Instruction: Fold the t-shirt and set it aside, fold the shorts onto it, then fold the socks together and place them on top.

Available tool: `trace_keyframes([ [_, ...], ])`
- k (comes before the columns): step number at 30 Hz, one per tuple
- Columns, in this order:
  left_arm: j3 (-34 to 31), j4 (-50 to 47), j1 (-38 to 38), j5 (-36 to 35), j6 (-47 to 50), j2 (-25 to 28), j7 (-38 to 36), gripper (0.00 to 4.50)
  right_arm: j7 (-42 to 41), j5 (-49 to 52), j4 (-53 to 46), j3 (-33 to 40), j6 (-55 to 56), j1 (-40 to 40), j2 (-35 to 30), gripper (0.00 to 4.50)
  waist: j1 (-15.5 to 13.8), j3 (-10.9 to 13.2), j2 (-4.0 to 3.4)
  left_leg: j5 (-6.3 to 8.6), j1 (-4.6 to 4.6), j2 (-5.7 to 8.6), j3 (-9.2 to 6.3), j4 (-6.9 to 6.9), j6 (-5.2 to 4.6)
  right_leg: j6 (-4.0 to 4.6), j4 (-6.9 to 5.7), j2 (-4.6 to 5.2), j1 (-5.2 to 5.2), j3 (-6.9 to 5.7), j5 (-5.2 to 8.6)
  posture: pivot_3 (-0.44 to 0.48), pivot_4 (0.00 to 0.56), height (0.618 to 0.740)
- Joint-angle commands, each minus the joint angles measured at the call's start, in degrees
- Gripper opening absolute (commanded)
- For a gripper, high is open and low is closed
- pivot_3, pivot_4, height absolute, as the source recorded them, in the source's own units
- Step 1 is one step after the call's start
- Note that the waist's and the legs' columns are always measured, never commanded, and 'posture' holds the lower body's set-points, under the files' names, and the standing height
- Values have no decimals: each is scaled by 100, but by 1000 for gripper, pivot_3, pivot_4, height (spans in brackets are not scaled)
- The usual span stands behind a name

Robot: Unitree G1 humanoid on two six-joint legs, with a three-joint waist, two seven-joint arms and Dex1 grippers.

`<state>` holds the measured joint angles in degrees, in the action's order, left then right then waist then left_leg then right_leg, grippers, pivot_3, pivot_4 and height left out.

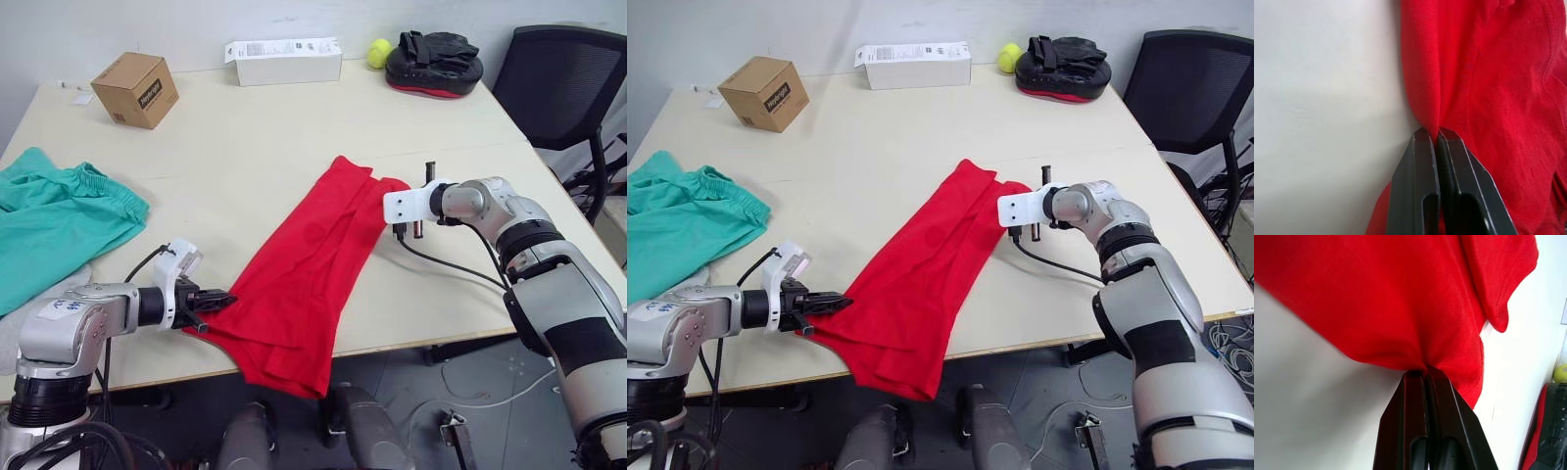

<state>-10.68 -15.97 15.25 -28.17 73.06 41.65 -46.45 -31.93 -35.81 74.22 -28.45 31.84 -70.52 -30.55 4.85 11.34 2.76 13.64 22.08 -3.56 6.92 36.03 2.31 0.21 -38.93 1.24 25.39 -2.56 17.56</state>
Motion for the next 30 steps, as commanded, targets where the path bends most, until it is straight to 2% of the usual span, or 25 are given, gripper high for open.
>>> trace_keyframes([
  [1, 4, 53, -6, -130, -85, 96, 33, 1045, -172, 320, -262, 262, 111, 39, -26, 420, -6, 0, 0, 0, 0, 0, 0, 0, 0, 0, 0, 0, 0, 0, 0, 0, 150, 740],
  [2, 8, 59, 0, -183, -117, 97, 15, 1297, -231, 391, -301, 302, 167, 62, -52, 620, -9, 0, 0, 0, 0, 0, 0, 1, 0, 0, 0, 0, 0, 0, 0, 0, 150, 740],
  [6, -35, 58, 139, -472, -62, 187, -142, 2547, -565, 662, -686, 480, 527, 252, -319, 2045, -21, 0, 0, -1, -1, 1, -5, 2, -1, 0, 0, 0, -3, -1, 0, 0, 150, 740],
  [9, -19, 295, 400, -625, -129, 605, -482, 3458, -1243, 1235, -1431, 763, 818, 630, -640, 3099, -33, 2, 3, -1, 4, 1, -11, 2, -1, -1, 1, -1, -3, -5, 0, 0, 150, 740],
  [12, 237, 1004, 1055, -683, -257, 1083, -1004, 4449, -2176, 2121, -2882, 1012, 714, 1439, -1029, 4190, -67, 2, 3, 0, 5, 1, -15, -2, 0, -3, 9, -2, -3, -8, 1, 0, 150, 740],
  [13, 416, 1276, 1331, -643, -343, 1225, -1222, 4500, -2435, 2408, -3498, 1076, 584, 1792, -1183, 4477, -94, 2, 3, 0, 6, 2, -18, -2, -1, -6, 10, -2, -4, -11, 2, 0, 150, 740],
  [16, 1124, 2082, 2288, -437, -491, 1444, -1796, 4500, -2911, 3038, -5214, 1218, 146, 2854, -1600, 4477, -168, 3, 1, 4, 7, 2, -16, -1, -4, -10, 21, -4, -8, -11, 3, 0, 150, 740],
  [18, 1660, 2791, 3034, -168, -615, 1328, -2047, 4500, -3096, 3385, -6198, 1302, -134, 3453, -1770, 4477, -190, 4, -1, 8, 6, 2, -15, 1, -7, -15, 27, -6, -12, -10, 2, 0, 150, 740],
  [21, 2375, 4255, 4185, 386, -979, 708, -2279, 4500, -3133, 3714, -7362, 1365, -553, 4124, -1794, 4477, -246, 5, -2, 10, 8, 3, -14, 12, -12, -24, 31, -10, -16, -11, 2, 0, 150, 740],
  [24, 2830, 5589, 4988, 902, -1463, 31, -2516, 4500, -3153, 3744, -8062, 1299, -807, 4556, -1774, 4477, -293, 6, -1, 11, 7, 1, -11, 18, -17, -33, 43, -15, -23, -11, 6, 0, 150, 740],
  [27, 3009, 6766, 5527, 1352, -2091, -643, -2596, 4500, -3135, 3582, -8425, 1180, -847, 4832, -1716, 4477, -309, 9, 5, 12, 8, -2, -9, 17, -17, -31, 50, -17, -24, -10, 6, 0, 150, 740],
  [30, 2918, 7779, 5909, 1697, -2666, -1213, -2397, 4500, -3012, 3349, -8571, 1072, -892, 4947, -1576, 4477, -311, 13, 12, 13, 11, -4, -10, 16, -16, -24, 50, -20, -21, -12, 2, 0, 150, 740],
])
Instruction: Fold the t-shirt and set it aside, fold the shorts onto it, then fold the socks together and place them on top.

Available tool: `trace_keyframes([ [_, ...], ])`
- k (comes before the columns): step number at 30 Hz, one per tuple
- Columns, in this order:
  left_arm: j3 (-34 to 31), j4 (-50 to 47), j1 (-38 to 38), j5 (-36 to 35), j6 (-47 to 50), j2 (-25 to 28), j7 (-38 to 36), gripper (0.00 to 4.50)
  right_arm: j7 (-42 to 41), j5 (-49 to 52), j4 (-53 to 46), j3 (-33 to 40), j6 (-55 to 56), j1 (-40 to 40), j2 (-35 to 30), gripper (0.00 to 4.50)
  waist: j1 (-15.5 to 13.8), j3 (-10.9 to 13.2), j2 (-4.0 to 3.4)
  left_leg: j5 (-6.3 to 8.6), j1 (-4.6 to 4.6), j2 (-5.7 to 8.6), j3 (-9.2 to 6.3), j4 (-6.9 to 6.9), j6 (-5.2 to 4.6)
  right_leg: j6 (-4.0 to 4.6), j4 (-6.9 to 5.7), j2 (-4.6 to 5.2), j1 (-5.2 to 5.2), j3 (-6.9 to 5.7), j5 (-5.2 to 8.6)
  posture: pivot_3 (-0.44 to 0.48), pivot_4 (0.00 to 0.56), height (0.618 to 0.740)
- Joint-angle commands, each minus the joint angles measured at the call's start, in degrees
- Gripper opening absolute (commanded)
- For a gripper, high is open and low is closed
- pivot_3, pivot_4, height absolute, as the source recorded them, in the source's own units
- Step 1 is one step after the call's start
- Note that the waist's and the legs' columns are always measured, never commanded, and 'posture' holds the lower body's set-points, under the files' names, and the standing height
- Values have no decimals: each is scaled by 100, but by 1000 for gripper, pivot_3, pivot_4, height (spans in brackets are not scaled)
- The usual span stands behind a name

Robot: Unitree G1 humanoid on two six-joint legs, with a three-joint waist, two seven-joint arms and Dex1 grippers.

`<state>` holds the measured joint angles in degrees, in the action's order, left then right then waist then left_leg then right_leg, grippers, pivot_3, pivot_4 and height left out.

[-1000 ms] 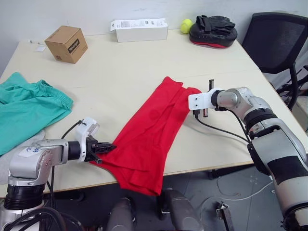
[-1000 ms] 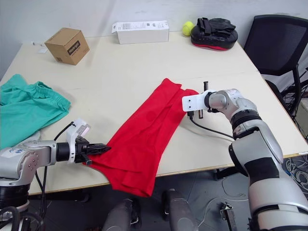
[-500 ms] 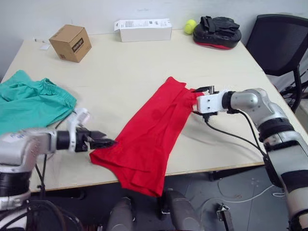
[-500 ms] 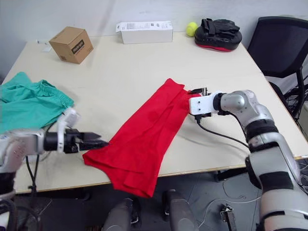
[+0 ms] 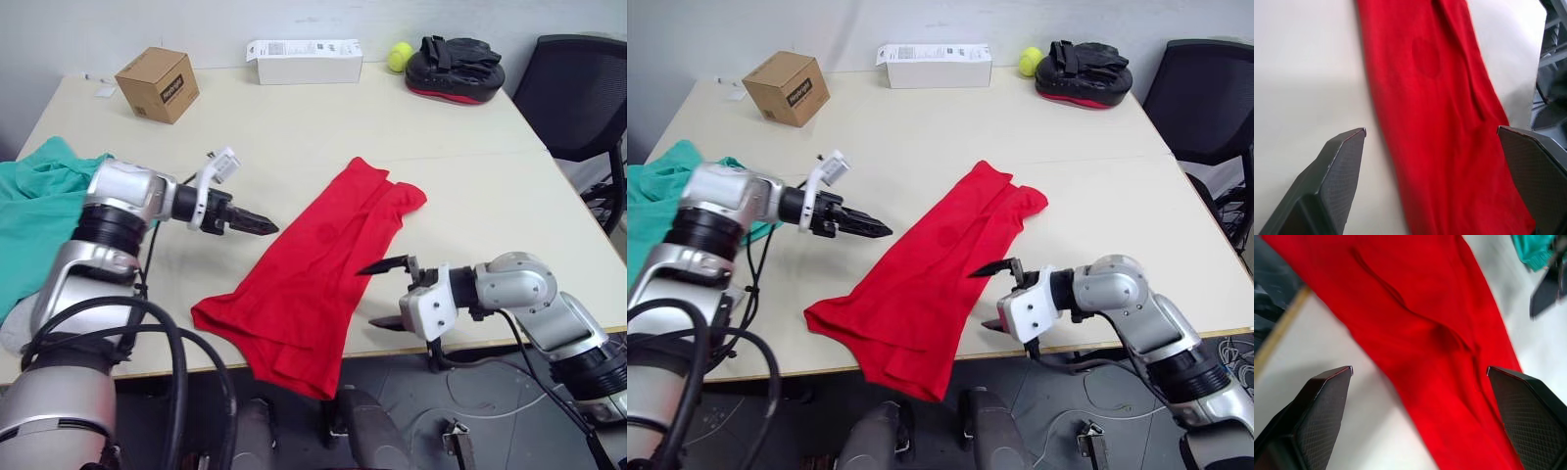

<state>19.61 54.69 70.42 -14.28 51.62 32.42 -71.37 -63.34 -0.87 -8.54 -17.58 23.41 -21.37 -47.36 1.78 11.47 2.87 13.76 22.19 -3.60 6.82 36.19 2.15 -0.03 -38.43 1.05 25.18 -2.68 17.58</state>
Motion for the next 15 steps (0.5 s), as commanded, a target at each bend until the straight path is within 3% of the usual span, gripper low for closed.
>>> trace_keyframes([
  [1, -162, 946, 481, 391, -646, -426, 135, 4500, 163, -218, -322, -38, -62, 52, 147, 4477, -5, 1, 1, 0, 1, 0, 0, 1, 0, 0, 0, -1, 1, -1, 0, 0, 150, 740],
  [10, -992, 1982, 753, 725, -1323, -1189, 1070, 4500, 452, -906, -234, -315, 83, 137, 496, 4477, -18, 3, 5, 2, -2, -5, -2, 1, 10, 3, -11, 0, 3, -4, 0, 0, 150, 740],
  [15, -1451, 2086, 788, 754, -1339, -1393, 1451, 3289, 453, -958, -201, -391, 241, 161, 528, 4500, -18, 3, 6, 1, -5, -1, -4, 11, 6, 2, -13, 5, -6, -7, 0, 0, 150, 740],
])
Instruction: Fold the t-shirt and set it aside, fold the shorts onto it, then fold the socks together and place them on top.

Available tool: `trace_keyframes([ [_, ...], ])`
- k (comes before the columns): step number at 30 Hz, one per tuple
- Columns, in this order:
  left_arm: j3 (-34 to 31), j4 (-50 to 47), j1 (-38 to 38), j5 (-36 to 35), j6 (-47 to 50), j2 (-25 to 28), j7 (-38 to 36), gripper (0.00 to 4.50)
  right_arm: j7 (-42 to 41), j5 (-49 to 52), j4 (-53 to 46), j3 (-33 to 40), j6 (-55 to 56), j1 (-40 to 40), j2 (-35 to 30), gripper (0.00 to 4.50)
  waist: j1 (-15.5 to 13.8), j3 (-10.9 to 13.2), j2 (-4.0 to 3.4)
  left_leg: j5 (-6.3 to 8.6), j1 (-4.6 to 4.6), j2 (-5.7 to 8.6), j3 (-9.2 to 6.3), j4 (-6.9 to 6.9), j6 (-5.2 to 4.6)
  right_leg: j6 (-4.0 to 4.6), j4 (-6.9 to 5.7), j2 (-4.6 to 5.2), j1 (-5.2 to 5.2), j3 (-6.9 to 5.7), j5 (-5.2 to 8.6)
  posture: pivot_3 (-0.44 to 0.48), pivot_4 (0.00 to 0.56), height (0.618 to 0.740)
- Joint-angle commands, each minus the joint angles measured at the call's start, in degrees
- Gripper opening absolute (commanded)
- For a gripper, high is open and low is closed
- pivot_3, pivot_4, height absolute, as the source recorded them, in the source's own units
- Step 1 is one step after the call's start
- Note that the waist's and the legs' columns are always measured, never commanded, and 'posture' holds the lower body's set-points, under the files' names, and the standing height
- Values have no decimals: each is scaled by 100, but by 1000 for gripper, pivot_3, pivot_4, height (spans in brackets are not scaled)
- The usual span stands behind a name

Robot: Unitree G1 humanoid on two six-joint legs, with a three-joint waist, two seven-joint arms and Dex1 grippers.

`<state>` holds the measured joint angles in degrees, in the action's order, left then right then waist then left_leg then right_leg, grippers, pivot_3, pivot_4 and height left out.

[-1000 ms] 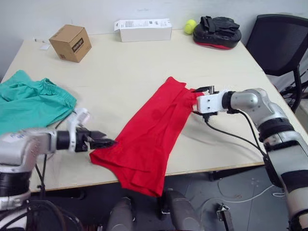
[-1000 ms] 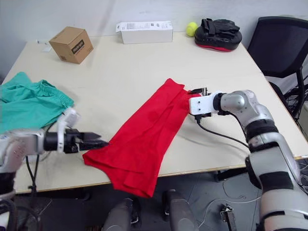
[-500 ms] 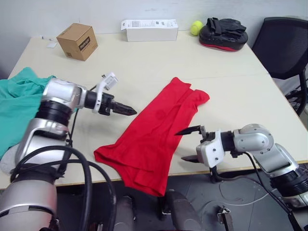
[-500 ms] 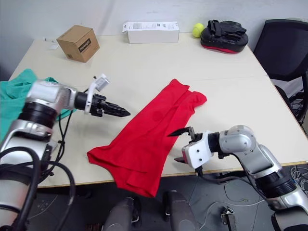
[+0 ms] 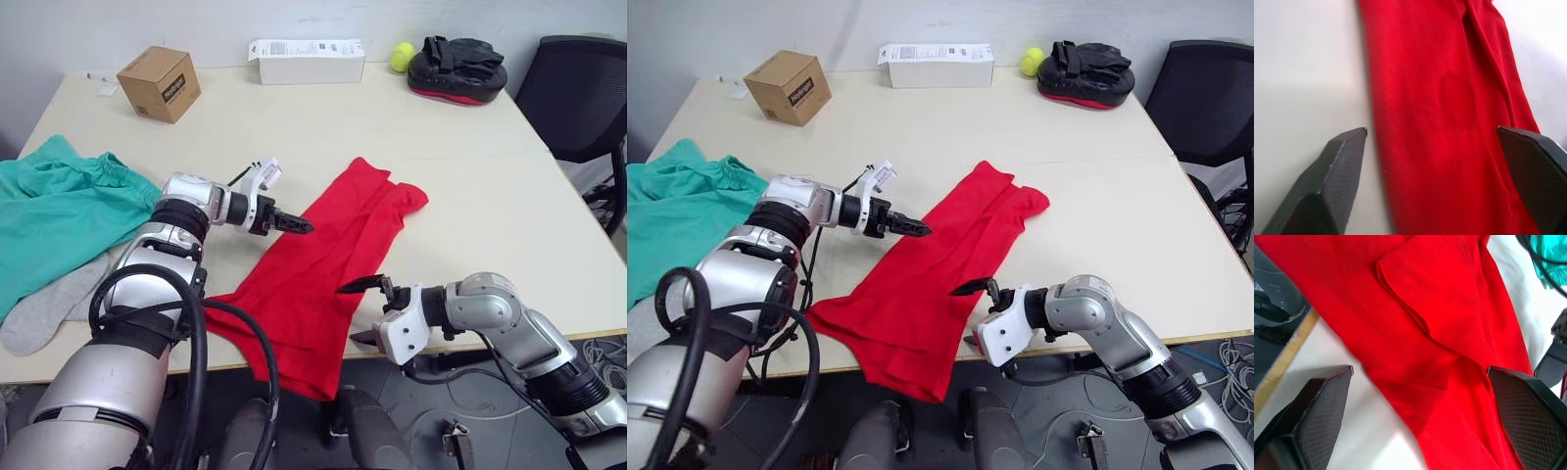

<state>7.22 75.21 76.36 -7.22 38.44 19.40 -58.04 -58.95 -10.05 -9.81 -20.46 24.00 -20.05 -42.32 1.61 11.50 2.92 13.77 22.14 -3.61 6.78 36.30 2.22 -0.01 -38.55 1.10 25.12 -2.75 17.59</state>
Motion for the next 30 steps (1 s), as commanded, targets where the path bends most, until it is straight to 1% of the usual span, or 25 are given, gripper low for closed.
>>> trace_keyframes([
  [1, -248, 41, 198, 84, -17, -121, 118, 2952, 28, -91, -30, -120, 235, 11, 26, 4500, 0, 0, 1, -1, 1, 1, -1, 0, -1, 0, 0, 1, 0, -1, 0, 0, 150, 740],
  [9, -383, 45, 161, 357, 9, -277, 105, 359, 87, -161, 37, -150, 383, 14, 10, 4500, 11, 0, 1, -3, -6, -2, -2, -3, 9, 1, -10, -5, -1, -4, -1, 0, 150, 740],
  [10, -413, 49, 147, 371, 10, -290, 126, 10, 92, -168, 60, -167, 382, -11, 34, 4313, 11, 0, 1, -3, -6, -2, -1, -2, 9, 1, -11, -5, -1, -3, -1, 0, 150, 740],
  [12, -449, 55, 111, 403, -3, -314, 166, 0, 106, -206, 126, -213, 408, -67, 84, 3891, 15, 0, 1, -3, -6, -3, -1, -2, 9, 1, -12, -5, -1, -3, -1, 0, 150, 740],
  [13, -467, 55, 99, 420, -3, -323, 181, 0, 118, -231, 169, -235, 431, -96, 102, 3572, 15, 0, 1, -4, -7, -3, -1, -1, 10, 2, -12, -5, -1, -3, -1, 0, 150, 740],
  [18, -634, 60, 61, 438, -7, -312, 350, 0, 172, -319, 428, -246, 550, -241, 136, 1780, 13, 0, 1, -6, -8, -2, -1, 1, 13, 2, -20, -5, 0, -3, -1, 0, 150, 740],
  [22, -763, 70, 0, 453, -54, -223, 509, 0, 229, -366, 875, -159, 743, -492, 72, 331, 15, 0, 1, -6, -8, -3, 0, 2, 13, 3, -22, -5, 0, -3, -2, 0, 150, 740],
  [23, -813, 71, -19, 441, -80, -191, 577, 0, 237, -372, 1003, -141, 823, -568, 45, 41, 17, 0, 1, -6, -8, -3, 0, 2, 13, 4, -23, -5, 0, -3, -3, 0, 150, 740],
  [27, -1200, 64, -85, 246, -118, -24, 909, 0, 231, -331, 1627, -123, 1259, -961, -38, 41, 23, 0, 1, -7, -8, -3, 1, 2, 14, 5, -26, -5, 3, -2, -3, 0, 150, 740],
  [30, -1426, 42, -138, 157, -134, 88, 1090, 0, 381, -410, 2055, -148, 1598, -1281, 51, 41, 31, 0, 1, -7, -9, -5, 2, 1, 14, 6, -28, -5, 3, -2, -4, 0, 150, 740],
])
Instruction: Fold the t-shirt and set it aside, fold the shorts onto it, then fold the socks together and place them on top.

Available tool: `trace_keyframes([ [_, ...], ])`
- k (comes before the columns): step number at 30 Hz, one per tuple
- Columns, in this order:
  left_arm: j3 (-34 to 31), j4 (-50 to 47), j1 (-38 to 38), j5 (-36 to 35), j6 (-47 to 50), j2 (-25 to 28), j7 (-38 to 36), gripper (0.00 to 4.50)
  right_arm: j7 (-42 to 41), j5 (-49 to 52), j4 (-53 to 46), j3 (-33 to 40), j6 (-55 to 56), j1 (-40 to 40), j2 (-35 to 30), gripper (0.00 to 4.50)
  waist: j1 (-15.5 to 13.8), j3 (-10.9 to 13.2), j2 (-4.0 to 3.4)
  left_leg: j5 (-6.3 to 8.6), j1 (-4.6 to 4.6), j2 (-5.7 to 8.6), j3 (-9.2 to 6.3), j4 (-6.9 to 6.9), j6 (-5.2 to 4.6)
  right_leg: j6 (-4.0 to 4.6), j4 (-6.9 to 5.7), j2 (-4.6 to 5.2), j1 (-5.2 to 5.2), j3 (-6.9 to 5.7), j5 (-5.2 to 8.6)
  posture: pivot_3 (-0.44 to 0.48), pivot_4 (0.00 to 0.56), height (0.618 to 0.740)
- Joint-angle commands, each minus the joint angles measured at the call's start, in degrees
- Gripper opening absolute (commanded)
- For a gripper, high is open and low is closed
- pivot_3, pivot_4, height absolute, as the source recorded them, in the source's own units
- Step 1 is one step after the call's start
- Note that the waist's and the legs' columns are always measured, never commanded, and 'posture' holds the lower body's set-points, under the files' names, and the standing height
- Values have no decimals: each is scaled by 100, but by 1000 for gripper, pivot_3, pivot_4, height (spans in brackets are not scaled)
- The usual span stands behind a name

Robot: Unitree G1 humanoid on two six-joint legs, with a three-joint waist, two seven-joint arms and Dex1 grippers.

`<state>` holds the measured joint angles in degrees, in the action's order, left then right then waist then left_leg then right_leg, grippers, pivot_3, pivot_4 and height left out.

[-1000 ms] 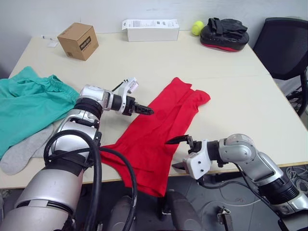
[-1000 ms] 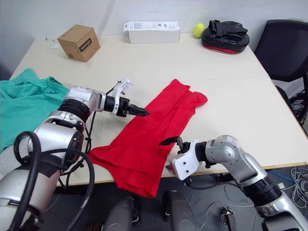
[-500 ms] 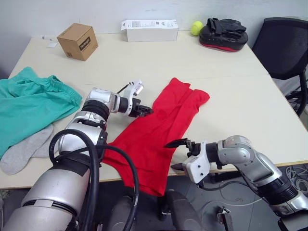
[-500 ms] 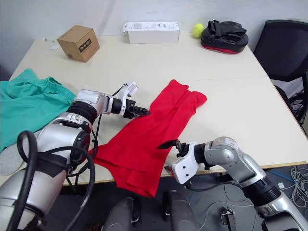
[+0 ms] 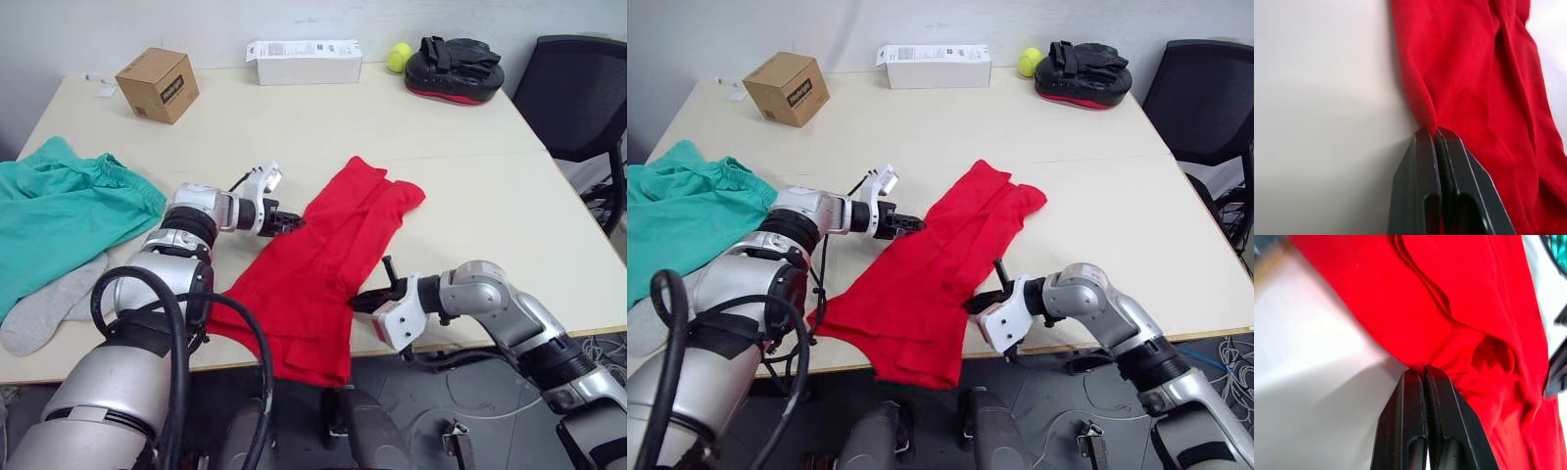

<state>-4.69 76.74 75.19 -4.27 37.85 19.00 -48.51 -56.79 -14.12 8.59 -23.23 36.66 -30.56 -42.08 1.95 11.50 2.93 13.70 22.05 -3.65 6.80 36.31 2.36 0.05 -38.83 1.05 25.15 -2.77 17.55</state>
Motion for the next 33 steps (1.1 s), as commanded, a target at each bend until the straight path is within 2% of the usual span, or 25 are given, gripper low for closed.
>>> trace_keyframes([
  [1, -297, -126, -47, -159, -93, 167, 158, 0, 201, -16, 355, 109, 423, -331, 71, 41, -4, 0, 0, 0, -1, 0, 0, -1, 0, 0, -1, 0, 0, 0, 0, 0, 150, 740],
  [8, -634, -339, -225, -356, 202, 493, 97, 0, 201, -109, 1405, -136, 1276, -930, 223, 41, -5, 0, 0, 0, -1, 0, 5, 6, 1, 2, -6, 0, 1, 1, -1, 0, 150, 740],
  [13, -809, -968, -528, -649, 872, 712, 5, 0, 261, -149, 1975, -223, 1671, -1299, 526, 41, 25, 0, 0, -1, -4, -3, 9, 8, 2, 3, -14, 0, 1, 4, -2, 0, 150, 740],
  [16, -866, -2012, -1104, -888, 1550, 838, 60, 0, 324, -251, 2283, -305, 1895, -1490, 722, 41, 64, 0, 0, -1, -8, -6, 10, 9, 4, 5, -22, 0, 1, 6, -1, 0, 150, 740],
  [18, -1018, -3125, -1683, -1144, 2169, 877, 279, 0, 384, -315, 2472, -370, 2047, -1592, 824, 41, 104, 0, -1, -2, -11, -7, 9, 7, 7, 8, -28, 1, 1, 8, 1, 0, 150, 740],
  [24, -1902, -6068, -3223, -1736, 3676, 747, 1309, 0, 436, -309, 2685, -476, 2335, -1679, 1043, 41, 128, 0, 0, -2, -17, -11, 9, 8, 8, 12, -40, 3, 2, 14, 4, 0, 150, 740],
  [28, -2336, -7186, -3802, -1997, 4222, 636, 1704, 0, 474, -334, 2842, -509, 2451, -1740, 1056, 41, 112, 0, 0, -3, -28, -6, 7, 8, 9, 13, -46, 6, -8, 15, 4, 0, 150, 740],
  [33, -2679, -7647, -3869, -2181, 4503, 419, 2122, 0, 481, -317, 2991, -553, 2623, -1774, 1033, 41, 108, 0, 1, -2, -80, -2, -1, -17, 9, 13, -14, 6, -73, 11, 5, 0, 150, 740],
])
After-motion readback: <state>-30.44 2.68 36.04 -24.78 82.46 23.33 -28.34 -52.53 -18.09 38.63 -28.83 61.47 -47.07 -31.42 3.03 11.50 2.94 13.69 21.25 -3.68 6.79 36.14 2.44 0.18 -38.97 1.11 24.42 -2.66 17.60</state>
